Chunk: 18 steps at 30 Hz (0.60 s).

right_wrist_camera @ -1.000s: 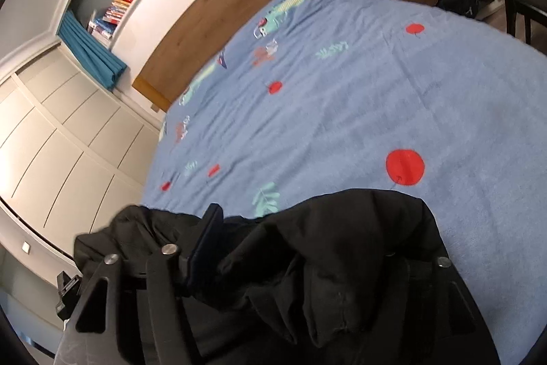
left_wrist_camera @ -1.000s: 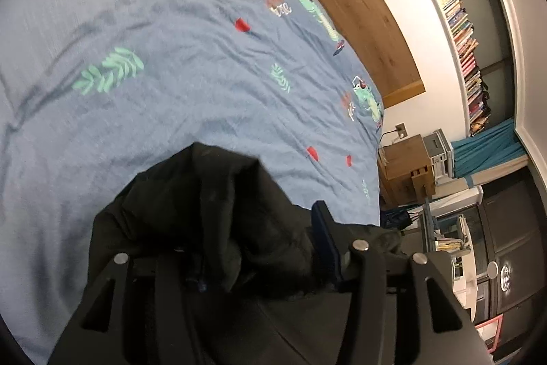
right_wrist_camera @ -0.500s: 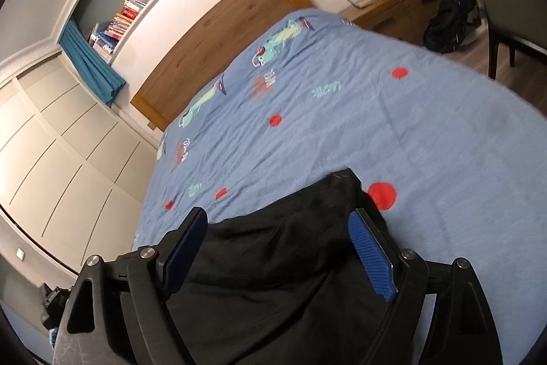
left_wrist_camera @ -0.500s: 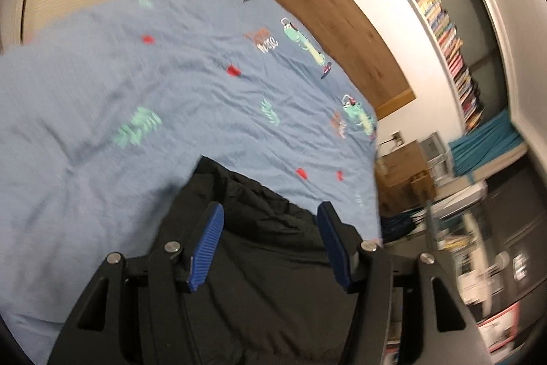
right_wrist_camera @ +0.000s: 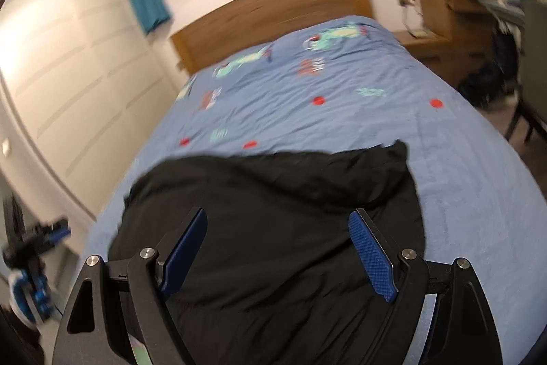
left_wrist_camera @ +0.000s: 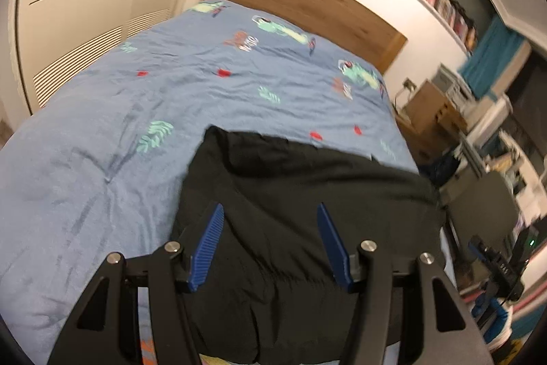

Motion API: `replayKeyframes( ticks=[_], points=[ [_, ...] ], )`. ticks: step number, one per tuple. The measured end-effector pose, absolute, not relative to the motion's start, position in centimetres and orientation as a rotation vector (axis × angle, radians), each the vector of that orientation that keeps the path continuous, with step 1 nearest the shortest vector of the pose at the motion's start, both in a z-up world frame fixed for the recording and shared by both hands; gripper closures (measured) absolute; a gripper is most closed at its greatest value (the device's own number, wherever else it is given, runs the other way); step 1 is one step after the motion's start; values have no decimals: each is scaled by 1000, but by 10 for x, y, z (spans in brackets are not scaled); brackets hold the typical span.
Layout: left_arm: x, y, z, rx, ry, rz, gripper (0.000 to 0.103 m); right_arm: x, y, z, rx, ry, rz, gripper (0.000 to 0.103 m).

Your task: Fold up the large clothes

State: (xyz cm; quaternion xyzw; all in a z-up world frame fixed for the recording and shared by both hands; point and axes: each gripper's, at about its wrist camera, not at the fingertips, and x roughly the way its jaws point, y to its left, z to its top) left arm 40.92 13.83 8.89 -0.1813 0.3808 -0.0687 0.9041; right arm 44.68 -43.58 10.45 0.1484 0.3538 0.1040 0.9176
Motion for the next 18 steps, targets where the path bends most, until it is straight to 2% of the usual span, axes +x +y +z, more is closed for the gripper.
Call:
replayKeyframes(
  ticks=[9, 18],
  points=[
    [453, 46, 30, -190, 895, -225, 48, 461, -355, 66, 97, 779, 320, 19],
    [555, -18, 3, -40, 928, -177, 48, 551, -338, 38, 71, 844, 308, 16]
  ],
)
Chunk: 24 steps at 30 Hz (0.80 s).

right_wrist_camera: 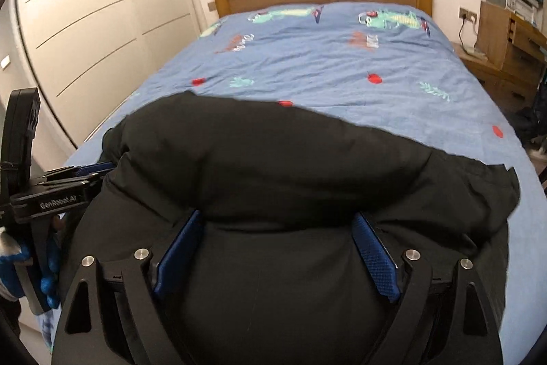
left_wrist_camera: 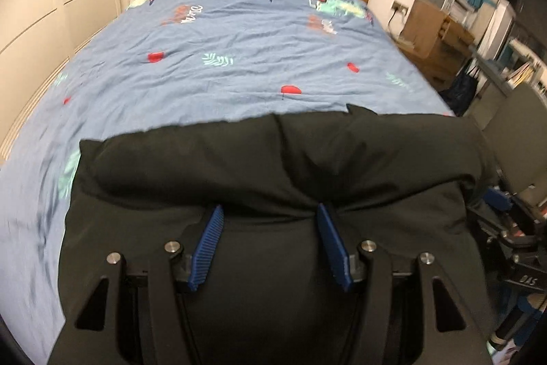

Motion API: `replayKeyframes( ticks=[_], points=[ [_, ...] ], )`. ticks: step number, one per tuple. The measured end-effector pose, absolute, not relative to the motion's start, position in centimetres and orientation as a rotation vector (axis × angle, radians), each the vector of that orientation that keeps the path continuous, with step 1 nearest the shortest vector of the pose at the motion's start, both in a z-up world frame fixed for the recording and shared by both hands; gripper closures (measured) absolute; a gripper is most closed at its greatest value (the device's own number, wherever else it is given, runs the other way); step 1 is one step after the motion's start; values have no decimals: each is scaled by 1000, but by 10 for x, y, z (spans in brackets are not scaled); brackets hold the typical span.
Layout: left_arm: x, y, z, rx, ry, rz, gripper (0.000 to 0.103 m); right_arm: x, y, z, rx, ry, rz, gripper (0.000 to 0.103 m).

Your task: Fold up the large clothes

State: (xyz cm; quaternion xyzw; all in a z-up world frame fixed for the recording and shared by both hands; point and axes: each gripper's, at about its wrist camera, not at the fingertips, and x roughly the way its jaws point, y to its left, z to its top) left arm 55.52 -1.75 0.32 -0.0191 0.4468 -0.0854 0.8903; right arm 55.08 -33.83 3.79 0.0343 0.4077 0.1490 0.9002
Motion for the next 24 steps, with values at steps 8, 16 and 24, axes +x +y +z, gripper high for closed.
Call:
replayKeyframes(
  ticks=[8, 16, 24],
  points=[
    [638, -36, -39, -49, 993, -130, 44, 624, -360, -10, 144, 940, 242, 11],
    [672, -48, -67, -21, 1016, -81, 37, 663, -369, -46, 180, 975, 200, 10],
    [627, -22, -29, -10, 910, -64, 37, 625, -373, -6, 99, 900, 205, 11]
  ],
)
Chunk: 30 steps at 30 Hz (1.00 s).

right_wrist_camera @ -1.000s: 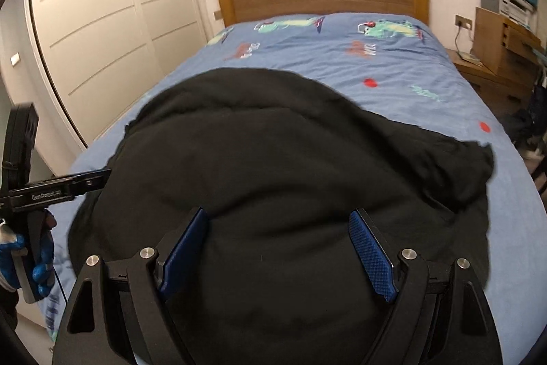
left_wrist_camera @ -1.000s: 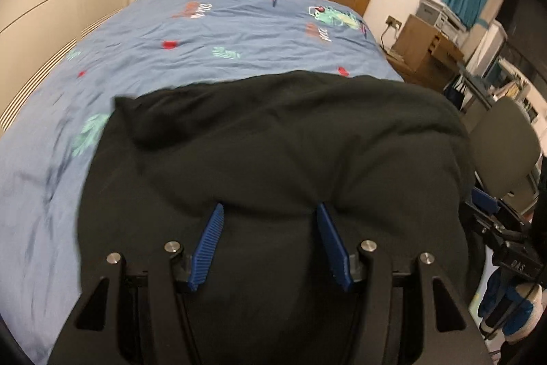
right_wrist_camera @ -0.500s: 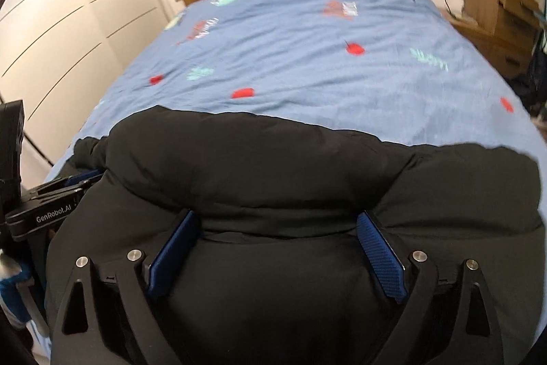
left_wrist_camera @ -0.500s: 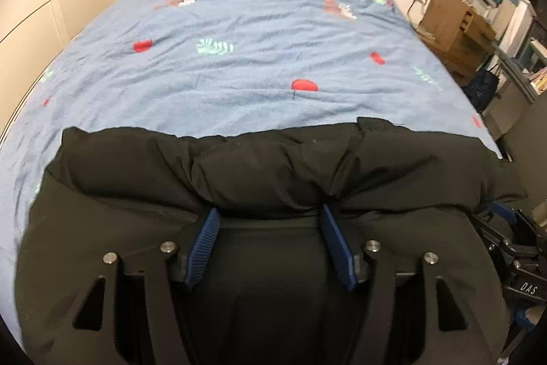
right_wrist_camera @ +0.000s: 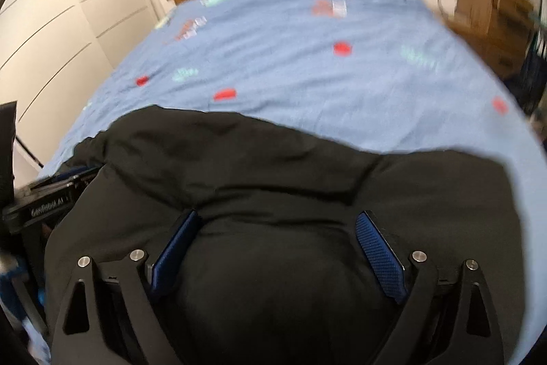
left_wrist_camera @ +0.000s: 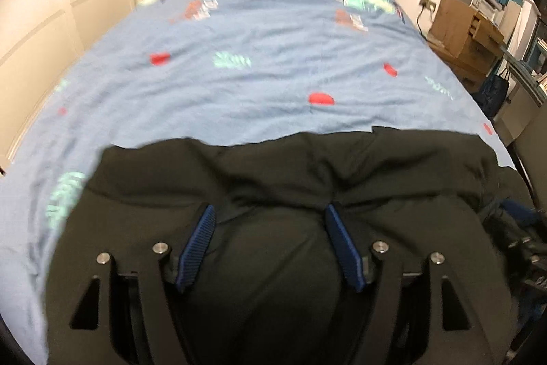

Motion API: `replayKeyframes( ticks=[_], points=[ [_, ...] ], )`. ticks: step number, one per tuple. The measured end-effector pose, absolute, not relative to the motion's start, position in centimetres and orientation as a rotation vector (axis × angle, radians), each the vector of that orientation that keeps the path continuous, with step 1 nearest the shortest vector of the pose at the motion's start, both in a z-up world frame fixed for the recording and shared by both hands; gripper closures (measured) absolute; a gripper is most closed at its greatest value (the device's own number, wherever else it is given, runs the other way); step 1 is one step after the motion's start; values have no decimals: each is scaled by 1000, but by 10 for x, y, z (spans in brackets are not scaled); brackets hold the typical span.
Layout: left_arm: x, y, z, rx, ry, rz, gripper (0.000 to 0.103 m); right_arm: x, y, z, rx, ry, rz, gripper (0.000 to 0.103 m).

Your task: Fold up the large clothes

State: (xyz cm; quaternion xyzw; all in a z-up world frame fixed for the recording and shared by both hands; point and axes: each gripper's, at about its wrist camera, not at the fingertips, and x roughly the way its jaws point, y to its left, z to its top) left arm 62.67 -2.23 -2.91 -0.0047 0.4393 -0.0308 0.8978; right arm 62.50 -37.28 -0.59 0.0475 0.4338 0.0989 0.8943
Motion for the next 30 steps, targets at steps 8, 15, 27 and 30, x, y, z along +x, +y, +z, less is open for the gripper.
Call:
replayKeyframes(
  ticks=[8, 15, 27, 30],
  points=[
    [561, 2, -27, 24, 844, -11, 37, 556, -389, -1, 137, 818, 292, 11],
    [541, 2, -33, 61, 829, 13, 36, 551, -416, -21, 191, 854, 205, 11],
    [491, 5, -13, 84, 769, 18, 36, 501, -405, 11, 114, 801, 138, 11],
    [483, 7, -14, 87, 774, 17, 36, 489, -399, 13, 104, 785, 154, 11]
  ],
)
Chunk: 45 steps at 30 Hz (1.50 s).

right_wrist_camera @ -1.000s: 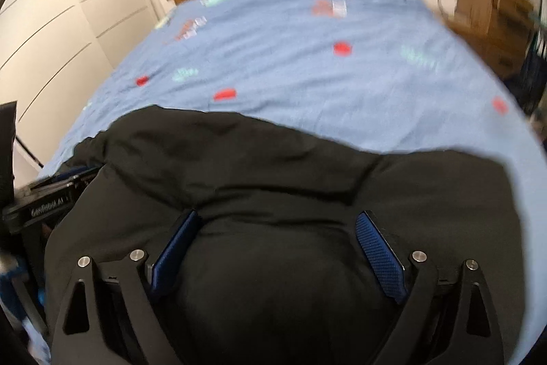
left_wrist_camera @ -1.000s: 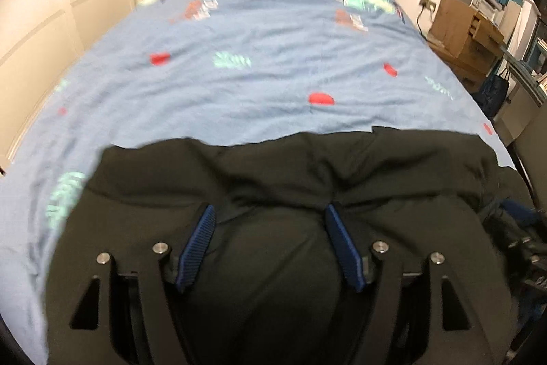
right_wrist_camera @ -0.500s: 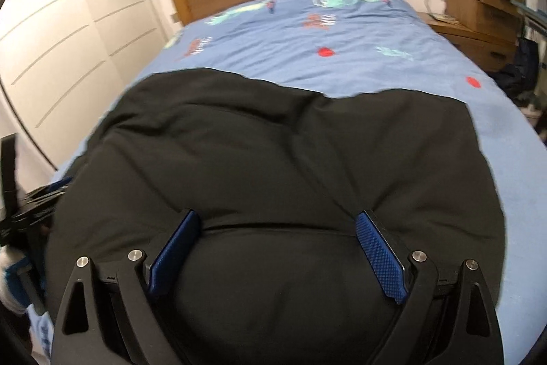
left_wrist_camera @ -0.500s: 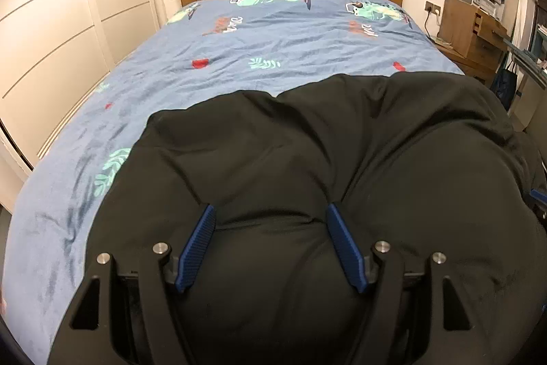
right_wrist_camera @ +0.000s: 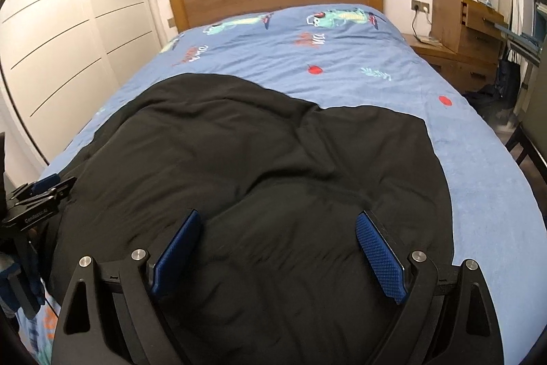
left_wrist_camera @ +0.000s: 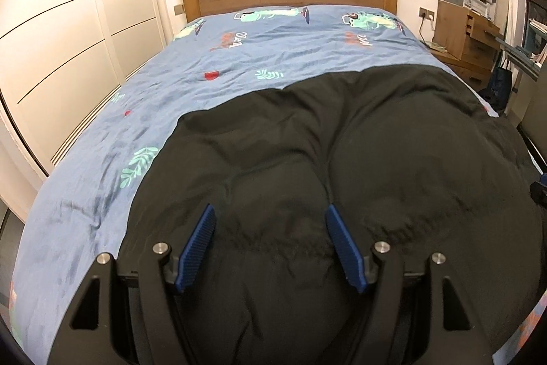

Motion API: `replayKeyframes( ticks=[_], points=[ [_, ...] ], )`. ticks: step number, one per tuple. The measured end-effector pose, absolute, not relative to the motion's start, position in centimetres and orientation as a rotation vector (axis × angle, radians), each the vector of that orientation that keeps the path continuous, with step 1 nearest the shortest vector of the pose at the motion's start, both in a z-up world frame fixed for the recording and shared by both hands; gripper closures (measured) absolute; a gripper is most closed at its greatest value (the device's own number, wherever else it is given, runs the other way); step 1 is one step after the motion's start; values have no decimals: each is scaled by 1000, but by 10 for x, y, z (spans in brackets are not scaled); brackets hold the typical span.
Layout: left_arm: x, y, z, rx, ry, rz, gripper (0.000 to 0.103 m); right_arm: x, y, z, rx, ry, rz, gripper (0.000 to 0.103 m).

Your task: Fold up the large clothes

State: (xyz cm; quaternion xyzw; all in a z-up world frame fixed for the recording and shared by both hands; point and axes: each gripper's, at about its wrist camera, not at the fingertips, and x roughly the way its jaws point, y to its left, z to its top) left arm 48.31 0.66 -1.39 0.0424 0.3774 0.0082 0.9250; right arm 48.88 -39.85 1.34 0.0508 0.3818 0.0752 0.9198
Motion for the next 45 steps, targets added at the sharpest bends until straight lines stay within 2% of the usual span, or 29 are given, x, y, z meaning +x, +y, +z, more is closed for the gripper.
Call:
replayKeyframes(
  ticks=[20, 31, 45],
  points=[
    [463, 11, -24, 107, 794, 24, 36, 463, -433, -15, 106, 859, 50, 11],
    [445, 17, -24, 112, 760, 34, 36, 440, -404, 2, 89, 781, 118, 11],
    [445, 24, -39, 112, 752, 7, 36, 439, -417, -19, 81, 815, 86, 11]
  ],
)
